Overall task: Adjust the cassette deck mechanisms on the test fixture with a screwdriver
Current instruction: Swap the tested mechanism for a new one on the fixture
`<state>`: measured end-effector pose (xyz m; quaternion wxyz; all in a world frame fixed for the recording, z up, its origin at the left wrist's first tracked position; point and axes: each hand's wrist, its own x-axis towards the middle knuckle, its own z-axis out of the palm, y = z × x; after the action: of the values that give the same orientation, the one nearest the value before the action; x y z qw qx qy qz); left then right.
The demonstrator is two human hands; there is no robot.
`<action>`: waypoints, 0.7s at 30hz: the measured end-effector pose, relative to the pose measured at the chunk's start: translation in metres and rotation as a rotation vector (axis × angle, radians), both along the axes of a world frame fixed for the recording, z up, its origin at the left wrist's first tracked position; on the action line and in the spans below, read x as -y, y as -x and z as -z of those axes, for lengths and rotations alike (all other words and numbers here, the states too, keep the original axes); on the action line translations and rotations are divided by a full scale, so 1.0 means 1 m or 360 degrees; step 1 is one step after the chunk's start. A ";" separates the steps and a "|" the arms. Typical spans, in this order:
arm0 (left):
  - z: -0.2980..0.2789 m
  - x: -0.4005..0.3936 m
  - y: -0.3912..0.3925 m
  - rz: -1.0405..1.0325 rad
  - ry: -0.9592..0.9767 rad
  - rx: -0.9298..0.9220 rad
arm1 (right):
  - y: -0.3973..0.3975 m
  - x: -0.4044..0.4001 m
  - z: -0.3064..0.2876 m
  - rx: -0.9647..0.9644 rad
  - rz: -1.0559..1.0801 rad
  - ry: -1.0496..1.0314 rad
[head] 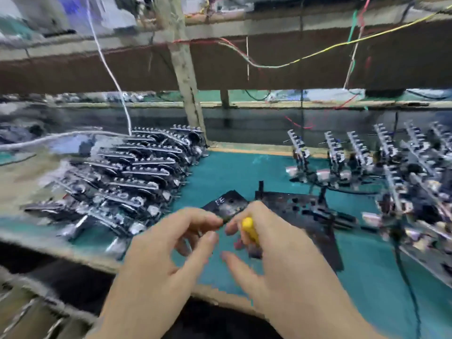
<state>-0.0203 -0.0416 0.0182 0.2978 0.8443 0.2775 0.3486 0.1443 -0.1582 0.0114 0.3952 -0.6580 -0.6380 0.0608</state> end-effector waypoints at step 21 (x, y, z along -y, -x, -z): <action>0.065 -0.147 0.124 -0.0781 0.0156 -0.0279 | 0.145 -0.169 0.048 -0.0077 -0.0108 0.0004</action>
<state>-0.1446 0.1053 -0.0472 0.2197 0.7632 0.5152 0.3222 -0.0009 0.0111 -0.0363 0.4074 -0.6349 -0.6502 0.0910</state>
